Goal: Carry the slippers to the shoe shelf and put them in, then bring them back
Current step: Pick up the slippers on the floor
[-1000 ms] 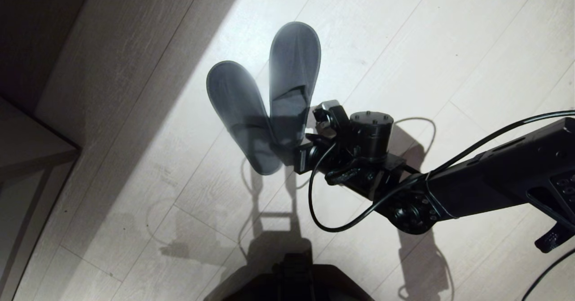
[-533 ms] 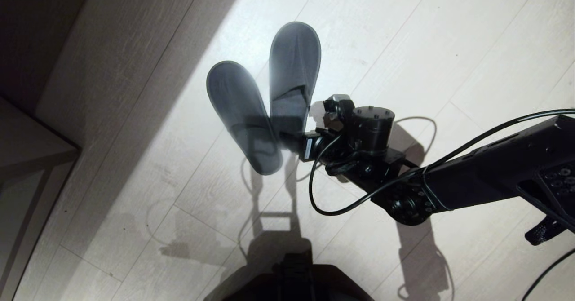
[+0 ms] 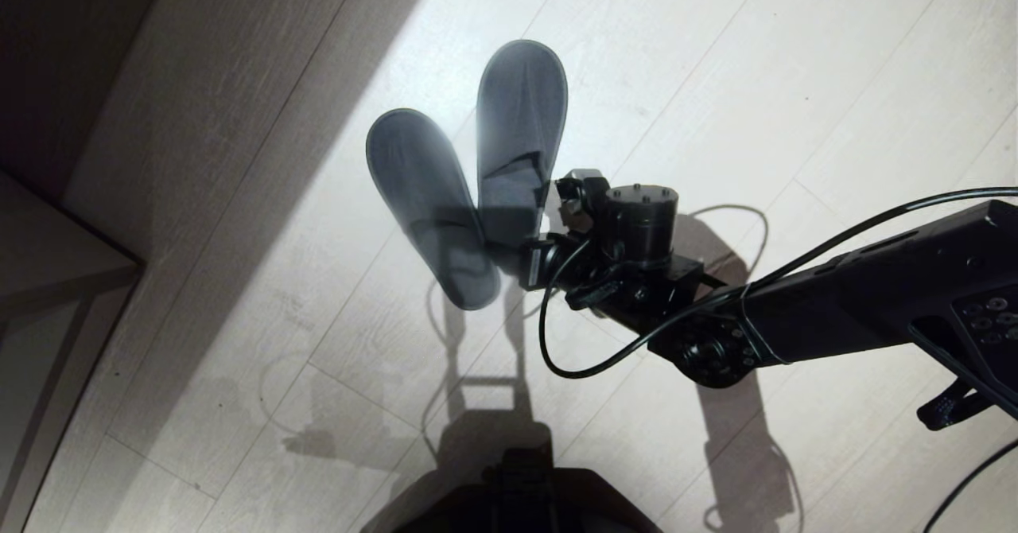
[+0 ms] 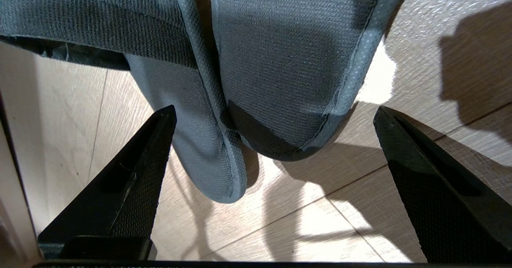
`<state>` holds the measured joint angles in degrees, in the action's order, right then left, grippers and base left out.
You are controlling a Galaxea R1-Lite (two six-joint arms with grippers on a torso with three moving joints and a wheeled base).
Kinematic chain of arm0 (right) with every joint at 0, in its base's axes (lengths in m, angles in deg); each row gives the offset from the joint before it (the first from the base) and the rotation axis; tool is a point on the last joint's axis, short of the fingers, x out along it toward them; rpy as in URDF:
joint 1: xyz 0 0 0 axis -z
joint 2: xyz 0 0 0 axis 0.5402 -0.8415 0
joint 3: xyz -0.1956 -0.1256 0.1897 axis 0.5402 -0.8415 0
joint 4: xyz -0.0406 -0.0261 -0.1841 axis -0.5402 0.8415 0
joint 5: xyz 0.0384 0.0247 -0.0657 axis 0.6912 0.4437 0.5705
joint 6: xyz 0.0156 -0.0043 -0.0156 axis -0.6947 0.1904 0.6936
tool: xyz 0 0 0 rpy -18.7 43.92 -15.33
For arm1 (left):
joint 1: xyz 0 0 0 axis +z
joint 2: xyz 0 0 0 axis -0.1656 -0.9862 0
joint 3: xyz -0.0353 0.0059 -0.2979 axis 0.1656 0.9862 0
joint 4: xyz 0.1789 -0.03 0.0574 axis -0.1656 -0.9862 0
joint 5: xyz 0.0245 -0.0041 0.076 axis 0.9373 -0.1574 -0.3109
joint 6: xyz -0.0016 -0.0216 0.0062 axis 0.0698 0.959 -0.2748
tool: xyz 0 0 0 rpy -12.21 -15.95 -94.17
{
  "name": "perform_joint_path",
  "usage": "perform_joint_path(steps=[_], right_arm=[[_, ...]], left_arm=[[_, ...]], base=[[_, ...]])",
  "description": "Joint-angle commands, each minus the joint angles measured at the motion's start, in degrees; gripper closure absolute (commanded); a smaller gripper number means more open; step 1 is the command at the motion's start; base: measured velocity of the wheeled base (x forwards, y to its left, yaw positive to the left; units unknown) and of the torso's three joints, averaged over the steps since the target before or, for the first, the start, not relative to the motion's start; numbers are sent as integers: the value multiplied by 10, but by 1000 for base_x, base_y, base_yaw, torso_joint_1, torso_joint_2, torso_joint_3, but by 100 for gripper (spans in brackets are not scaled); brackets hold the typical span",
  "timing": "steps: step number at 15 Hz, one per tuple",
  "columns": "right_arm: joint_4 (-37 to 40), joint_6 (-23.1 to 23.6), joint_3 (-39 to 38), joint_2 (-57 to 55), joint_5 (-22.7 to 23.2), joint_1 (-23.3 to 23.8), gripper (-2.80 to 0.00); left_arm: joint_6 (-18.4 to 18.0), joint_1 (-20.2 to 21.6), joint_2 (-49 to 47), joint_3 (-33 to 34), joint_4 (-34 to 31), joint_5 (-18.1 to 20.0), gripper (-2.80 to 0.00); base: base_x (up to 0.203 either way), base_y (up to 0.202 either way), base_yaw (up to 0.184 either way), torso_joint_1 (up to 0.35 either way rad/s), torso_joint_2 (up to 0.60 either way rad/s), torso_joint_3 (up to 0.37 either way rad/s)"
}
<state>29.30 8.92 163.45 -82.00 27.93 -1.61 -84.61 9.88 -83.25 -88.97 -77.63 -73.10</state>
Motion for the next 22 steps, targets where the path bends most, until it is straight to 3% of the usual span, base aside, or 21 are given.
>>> perform_joint_path(steps=[1, 6, 8, 10, 18, 22], right_arm=[[-14, 2, 2, 16, -3, 0, -280], [1, 51, 5, 47, -12, -2, -280], [-41, 62, 6, 42, -8, -2, -280], [-85, 67, 27, 27, 13, -2, -280], [-75, 84, 92, 11, 32, -7, -280], [-93, 128, 136, -26, 34, -4, -280]], left_arm=[[0, 0, 0, 0, 0, 0, 0], [0, 0, 0, 0, 0, -1, 0], [1, 0, 0, 0, 0, -1, 0], [0, 1, 0, 0, 0, -1, 0], [-2, 0, 0, 0, 0, 0, 0], [0, 0, 0, 0, 0, -1, 0]], base=[[0, 0, 0, 0, 0, 0], [0, 0, 0, 0, 0, 0], [0, 0, 0, 0, 0, 0], [0, 0, 0, 0, 0, 0], [0, 0, 0, 0, 0, 0], [0, 0, 0, 0, 0, 0]])
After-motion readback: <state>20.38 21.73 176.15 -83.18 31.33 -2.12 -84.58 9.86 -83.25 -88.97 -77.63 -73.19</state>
